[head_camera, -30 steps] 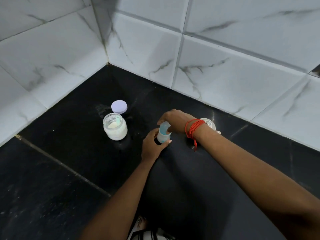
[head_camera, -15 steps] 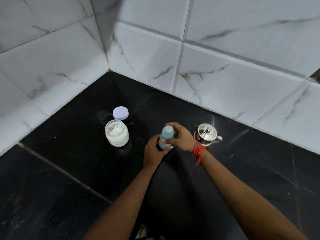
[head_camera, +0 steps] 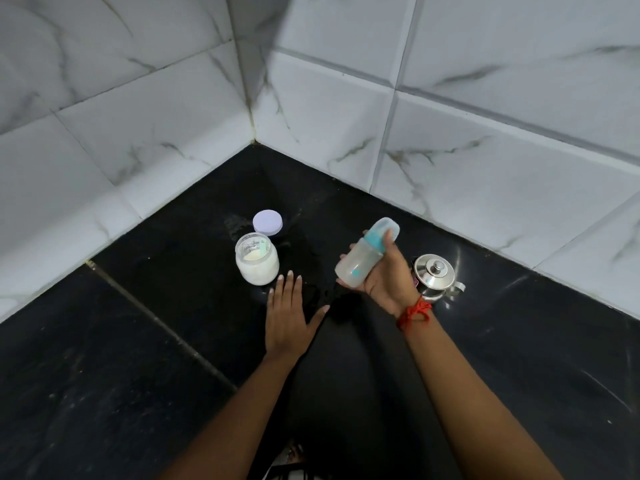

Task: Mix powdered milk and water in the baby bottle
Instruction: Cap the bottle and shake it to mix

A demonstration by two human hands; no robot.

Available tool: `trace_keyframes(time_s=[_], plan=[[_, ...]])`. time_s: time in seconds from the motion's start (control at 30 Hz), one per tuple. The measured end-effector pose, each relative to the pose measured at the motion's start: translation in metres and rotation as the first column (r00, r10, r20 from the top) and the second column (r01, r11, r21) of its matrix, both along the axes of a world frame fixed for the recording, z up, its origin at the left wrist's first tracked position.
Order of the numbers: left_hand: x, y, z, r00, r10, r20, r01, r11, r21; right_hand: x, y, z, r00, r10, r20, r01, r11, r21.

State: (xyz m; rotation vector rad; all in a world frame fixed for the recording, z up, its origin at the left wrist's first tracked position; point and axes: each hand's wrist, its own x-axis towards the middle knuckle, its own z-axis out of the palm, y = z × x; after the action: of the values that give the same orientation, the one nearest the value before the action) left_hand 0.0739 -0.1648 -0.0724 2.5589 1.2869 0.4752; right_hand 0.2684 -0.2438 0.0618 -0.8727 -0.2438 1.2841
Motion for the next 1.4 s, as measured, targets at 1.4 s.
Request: trace_keyframes(time_s=[1.4], plan=[[0.004,0.001,0.009,0.98,0.023,-0.196,-0.042,0.995,-0.093,0.003,-0.029,0.087,0.999,0.033,-0.005,-0.03,0.953,0.3]])
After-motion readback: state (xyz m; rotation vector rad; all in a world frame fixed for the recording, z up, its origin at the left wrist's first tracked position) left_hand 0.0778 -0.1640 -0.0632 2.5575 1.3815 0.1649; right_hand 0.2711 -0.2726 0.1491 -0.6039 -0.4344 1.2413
